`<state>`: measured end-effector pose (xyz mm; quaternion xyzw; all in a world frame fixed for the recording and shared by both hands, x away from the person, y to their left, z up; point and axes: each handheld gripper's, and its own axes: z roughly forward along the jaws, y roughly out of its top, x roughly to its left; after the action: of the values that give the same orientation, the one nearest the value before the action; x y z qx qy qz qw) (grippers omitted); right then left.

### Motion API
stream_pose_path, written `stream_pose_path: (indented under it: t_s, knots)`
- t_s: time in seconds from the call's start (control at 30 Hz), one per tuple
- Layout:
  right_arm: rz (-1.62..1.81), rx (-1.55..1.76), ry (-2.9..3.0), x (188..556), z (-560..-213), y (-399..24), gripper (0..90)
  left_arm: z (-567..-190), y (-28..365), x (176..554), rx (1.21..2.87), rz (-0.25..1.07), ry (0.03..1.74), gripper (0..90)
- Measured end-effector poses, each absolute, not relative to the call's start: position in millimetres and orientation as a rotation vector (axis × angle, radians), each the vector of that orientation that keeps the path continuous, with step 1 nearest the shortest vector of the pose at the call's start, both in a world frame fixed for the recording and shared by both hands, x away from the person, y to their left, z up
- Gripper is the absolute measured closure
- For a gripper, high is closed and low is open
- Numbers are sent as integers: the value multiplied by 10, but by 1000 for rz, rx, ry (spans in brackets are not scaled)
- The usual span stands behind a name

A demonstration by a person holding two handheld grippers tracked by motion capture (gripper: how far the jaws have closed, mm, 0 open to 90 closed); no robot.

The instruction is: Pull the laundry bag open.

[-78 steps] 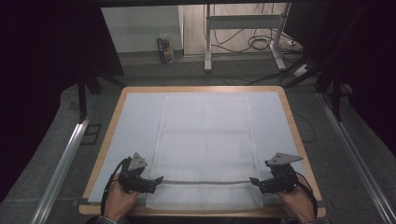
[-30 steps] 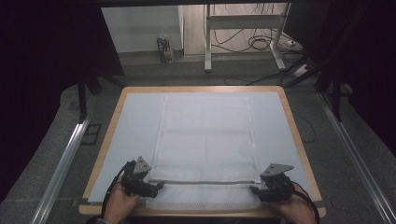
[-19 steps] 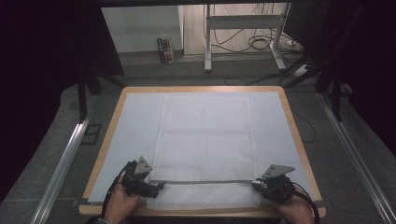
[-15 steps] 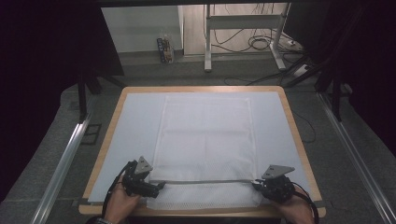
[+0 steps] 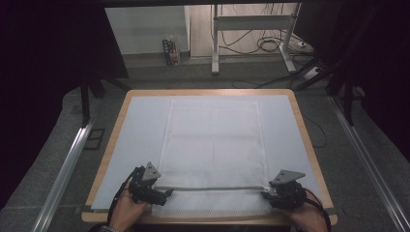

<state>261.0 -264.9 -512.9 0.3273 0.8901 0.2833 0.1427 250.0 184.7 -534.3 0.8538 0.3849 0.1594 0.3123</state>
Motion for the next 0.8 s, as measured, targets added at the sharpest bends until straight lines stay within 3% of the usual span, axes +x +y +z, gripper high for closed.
stream_pose_path:
  t_s: [0.1,0.17,0.2,0.33,0.4,0.47,0.57,0.8]
  knots:
    - [846,976,2586,2601,-5157,-2657,306,-5346,1845,2497,2257,425,1013,15]
    - [823,983,2580,2563,-5155,-2626,321,-5352,1842,2500,2259,423,1013,15]
    - [827,999,2573,2557,-5158,-2629,342,-5352,1842,2500,2259,423,1013,15]
    - [840,1068,2523,2554,-5144,-2674,594,-5352,1819,2496,2271,432,1002,15]
    - [840,1071,2524,2554,-5143,-2673,633,-5350,1816,2496,2272,434,1000,15]
    - [832,1053,2535,2531,-5133,-2648,785,-5343,1805,2497,2268,435,998,15]
    - [851,1047,2547,2542,-5129,-2653,832,-5332,1792,2496,2263,428,993,16]
    - [857,944,2529,2514,-5073,-2636,842,-5314,1724,2525,2253,388,976,23]
